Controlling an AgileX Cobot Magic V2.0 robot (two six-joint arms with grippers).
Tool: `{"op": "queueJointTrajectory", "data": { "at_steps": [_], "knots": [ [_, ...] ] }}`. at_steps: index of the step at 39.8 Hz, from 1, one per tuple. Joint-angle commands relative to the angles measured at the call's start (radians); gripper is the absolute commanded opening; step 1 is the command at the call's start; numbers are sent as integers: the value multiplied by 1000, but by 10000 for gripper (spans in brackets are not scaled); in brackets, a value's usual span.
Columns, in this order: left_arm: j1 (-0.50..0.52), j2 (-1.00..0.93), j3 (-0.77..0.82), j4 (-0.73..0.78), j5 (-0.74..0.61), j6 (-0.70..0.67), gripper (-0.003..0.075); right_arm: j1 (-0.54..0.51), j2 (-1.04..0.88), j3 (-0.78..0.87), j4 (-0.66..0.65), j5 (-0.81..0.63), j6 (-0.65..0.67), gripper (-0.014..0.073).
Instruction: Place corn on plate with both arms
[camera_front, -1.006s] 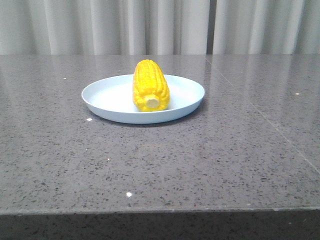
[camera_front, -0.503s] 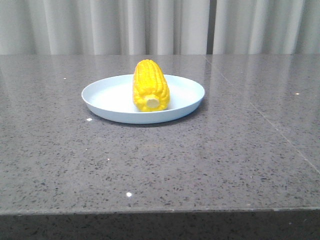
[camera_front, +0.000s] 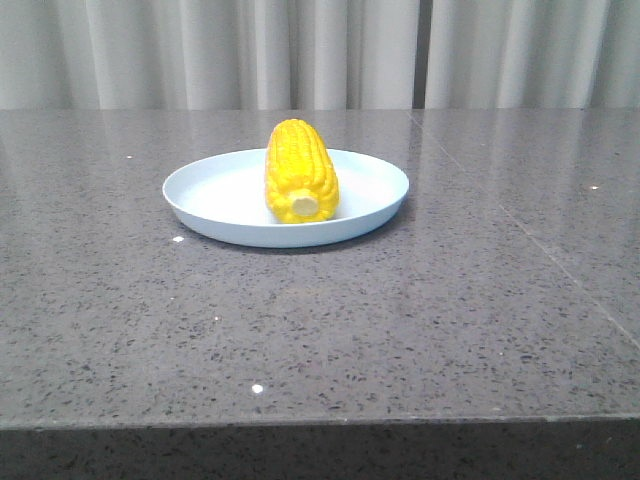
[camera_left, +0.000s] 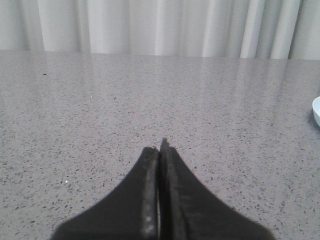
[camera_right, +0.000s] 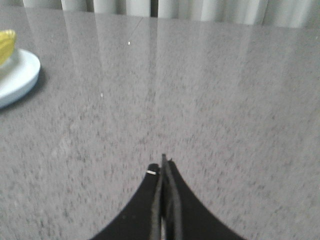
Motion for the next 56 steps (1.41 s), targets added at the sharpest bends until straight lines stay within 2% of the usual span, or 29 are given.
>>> {"op": "queueJointTrajectory", "data": {
  "at_steps": [1, 8, 15, 56],
  "knots": [
    [1, -23, 6, -8, -86, 2, -20, -8, -17, 38, 12, -129, -19, -61],
    [1, -23, 6, -8, -86, 2, -20, -8, -86, 117, 28, -137, -19, -61],
    [1, -23, 6, -8, -86, 2, -20, -8, -134, 116, 30, -97, -19, -61],
    [1, -23, 6, -8, -86, 2, -20, -8, -135, 116, 30, -100, -19, -61]
  ]
}}
